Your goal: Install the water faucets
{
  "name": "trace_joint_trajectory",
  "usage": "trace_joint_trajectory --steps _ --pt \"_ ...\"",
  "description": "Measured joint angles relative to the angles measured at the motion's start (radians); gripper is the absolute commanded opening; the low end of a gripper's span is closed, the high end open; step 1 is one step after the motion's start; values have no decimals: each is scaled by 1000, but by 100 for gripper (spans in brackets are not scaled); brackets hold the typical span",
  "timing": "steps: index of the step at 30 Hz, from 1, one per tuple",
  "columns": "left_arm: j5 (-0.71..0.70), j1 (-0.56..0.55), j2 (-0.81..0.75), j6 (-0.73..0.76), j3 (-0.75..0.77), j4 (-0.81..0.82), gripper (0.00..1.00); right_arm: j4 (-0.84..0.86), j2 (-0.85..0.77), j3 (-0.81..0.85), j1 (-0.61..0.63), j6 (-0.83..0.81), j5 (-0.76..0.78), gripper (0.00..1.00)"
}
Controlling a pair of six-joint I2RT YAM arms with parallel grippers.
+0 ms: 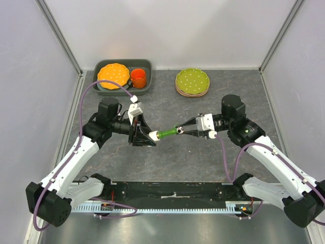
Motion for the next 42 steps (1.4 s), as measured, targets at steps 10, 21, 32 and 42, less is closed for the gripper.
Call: trace_joint_trajectory --steps 10,21,32,42 --pt "-158 -60 -42 101 13 -84 2 -12 38 33 -2 105 -25 0" --pt "-547 -240 -183 175 -34 -50 2 333 66 -18 -1 612 -15 0" --pt "-735 -270 -219 176 -81 10 2 389 82 -50 8 782 100 0" --pt "-951 -338 -235 183 -136 64 2 347 78 -60 65 917 328 0"
